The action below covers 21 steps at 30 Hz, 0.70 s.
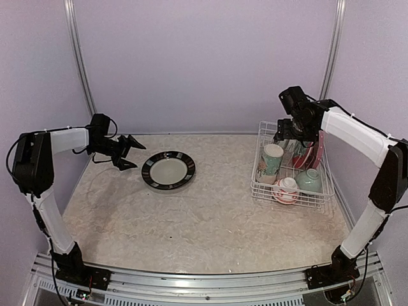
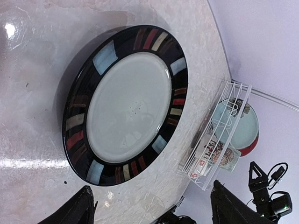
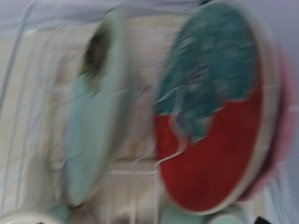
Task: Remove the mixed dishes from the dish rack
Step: Grab the plate from the dish rack.
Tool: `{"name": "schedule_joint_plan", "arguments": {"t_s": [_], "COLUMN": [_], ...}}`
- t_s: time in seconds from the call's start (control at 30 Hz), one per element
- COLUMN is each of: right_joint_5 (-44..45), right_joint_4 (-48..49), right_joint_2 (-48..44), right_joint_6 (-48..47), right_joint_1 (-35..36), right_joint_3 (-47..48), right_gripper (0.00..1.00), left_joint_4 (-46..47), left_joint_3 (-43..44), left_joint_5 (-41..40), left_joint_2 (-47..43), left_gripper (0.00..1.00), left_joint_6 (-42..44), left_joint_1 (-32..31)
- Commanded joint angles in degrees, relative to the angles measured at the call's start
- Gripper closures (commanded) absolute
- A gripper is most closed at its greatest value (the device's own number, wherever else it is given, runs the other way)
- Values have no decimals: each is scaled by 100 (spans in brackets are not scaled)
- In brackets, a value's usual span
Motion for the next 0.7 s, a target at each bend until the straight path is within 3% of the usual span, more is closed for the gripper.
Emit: {"name": "schedule_joint_plan", "arguments": {"t_s": [0.0,0.2,0.47,0.67], "right_joint_5": [65,-132,-417,-610], "right_joint_4": [-132,-106,162,443], "right_joint_2": [-415,-347,-37,247], "right_joint_6": [7,-69,-201,-332], "right_joint_1": [-421,-844,-1317,-1632], "right_joint_3": [-95,-50,-2,56], "right_gripper": [9,27,40,52], "left_joint_4": [103,-51,-566,-730], "left_joint_3": [-117,-37,281,380], "left_joint_5": [84,-251,-1274,-1675], "left_joint_2": [-497,-1062,-1507,-1577], "left_gripper": [17,16,16,16], "left_joint_6": [-3,362,1239,1499], "left_joint_1": [21,-273,-1169,-1366]}}
